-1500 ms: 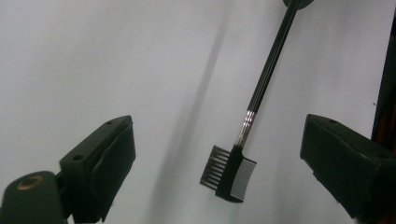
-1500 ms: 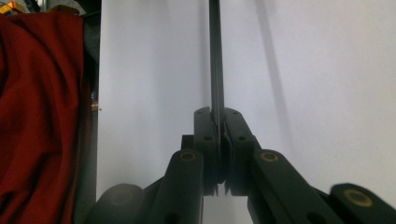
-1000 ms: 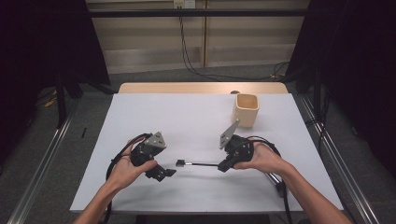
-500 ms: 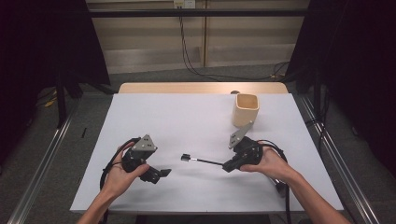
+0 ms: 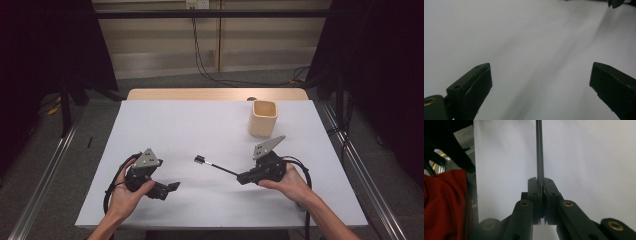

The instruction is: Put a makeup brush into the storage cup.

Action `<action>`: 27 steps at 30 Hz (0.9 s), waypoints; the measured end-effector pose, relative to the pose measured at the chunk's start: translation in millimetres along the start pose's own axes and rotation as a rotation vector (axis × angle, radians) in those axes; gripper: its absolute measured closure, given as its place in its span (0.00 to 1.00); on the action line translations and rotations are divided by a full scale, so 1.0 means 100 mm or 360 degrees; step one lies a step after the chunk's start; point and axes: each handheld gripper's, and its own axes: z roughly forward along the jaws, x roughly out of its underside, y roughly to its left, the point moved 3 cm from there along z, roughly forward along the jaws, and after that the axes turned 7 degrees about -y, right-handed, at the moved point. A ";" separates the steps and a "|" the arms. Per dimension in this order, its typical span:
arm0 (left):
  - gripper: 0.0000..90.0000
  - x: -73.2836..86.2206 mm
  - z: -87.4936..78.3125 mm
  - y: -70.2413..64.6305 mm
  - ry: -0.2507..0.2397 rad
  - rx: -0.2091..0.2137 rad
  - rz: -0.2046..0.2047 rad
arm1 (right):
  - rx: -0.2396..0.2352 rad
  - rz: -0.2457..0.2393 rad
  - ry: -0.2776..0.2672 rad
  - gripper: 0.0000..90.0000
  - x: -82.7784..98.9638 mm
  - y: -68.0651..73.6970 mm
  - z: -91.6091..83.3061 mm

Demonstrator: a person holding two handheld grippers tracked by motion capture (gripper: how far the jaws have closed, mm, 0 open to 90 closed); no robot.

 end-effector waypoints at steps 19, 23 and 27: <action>0.04 0.05 0.01 -0.01 -0.0079 -0.0056 -0.0014 | 0.0054 0.0048 -0.0365 0.96 0.07 -0.01 0.00; 0.04 0.05 0.01 0.00 -0.0106 -0.0091 -0.0010 | 0.0062 0.0022 -0.0426 0.96 0.06 0.02 -0.02; 0.04 0.03 0.00 -0.01 -0.0154 -0.0099 -0.0023 | 0.0074 -0.0017 -0.0509 0.96 0.05 0.04 -0.03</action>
